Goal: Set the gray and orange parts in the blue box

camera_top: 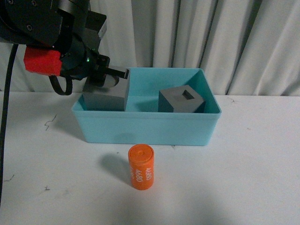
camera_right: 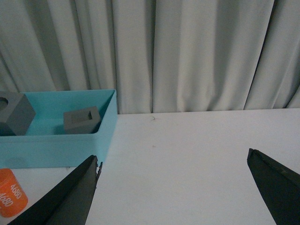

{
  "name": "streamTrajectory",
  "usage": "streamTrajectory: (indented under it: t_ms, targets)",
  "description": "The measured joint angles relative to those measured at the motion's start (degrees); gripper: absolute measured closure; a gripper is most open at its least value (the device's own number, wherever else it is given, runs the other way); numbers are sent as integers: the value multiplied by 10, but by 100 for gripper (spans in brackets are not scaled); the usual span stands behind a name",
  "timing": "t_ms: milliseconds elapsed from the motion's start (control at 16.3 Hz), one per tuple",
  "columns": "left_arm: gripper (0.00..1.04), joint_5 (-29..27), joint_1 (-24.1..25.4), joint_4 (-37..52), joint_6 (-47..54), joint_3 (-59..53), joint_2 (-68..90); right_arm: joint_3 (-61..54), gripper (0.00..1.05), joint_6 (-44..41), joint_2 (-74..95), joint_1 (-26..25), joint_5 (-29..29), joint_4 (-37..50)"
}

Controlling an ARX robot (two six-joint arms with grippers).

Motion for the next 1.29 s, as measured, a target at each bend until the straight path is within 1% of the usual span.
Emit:
streamTrajectory:
  t_ms: [246, 307, 430, 491, 552, 614, 675, 737, 859, 1228, 1289]
  targets:
    - [87, 1, 2, 3, 0, 0, 5, 0, 6, 0, 0, 0, 0, 0]
    - [77, 2, 3, 2, 0, 0, 10, 0, 6, 0, 0, 0, 0, 0]
    - [53, 3, 7, -4, -10, 0, 11, 0, 6, 0, 0, 0, 0, 0]
    - [41, 12, 9, -11, -22, -6, 3, 0, 6, 0, 0, 0, 0, 0]
    - [30, 30, 11, -32, -45, -20, -18, 0, 6, 0, 0, 0, 0, 0]
    - [19, 52, 12, -31, -72, -49, -54, 0, 6, 0, 0, 0, 0, 0]
    - [8, 82, 12, -48, -105, -80, -107, 0, 6, 0, 0, 0, 0, 0]
    - [6, 126, 10, -57, -146, -130, -193, 0, 6, 0, 0, 0, 0, 0]
    - [7, 193, 2, -92, -231, -234, -361, 0, 6, 0, 0, 0, 0, 0]
    - [7, 214, -16, -151, -277, -352, -509, 0, 6, 0, 0, 0, 0, 0]
    - [7, 212, -33, -194, -306, -419, -584, 0, 6, 0, 0, 0, 0, 0]
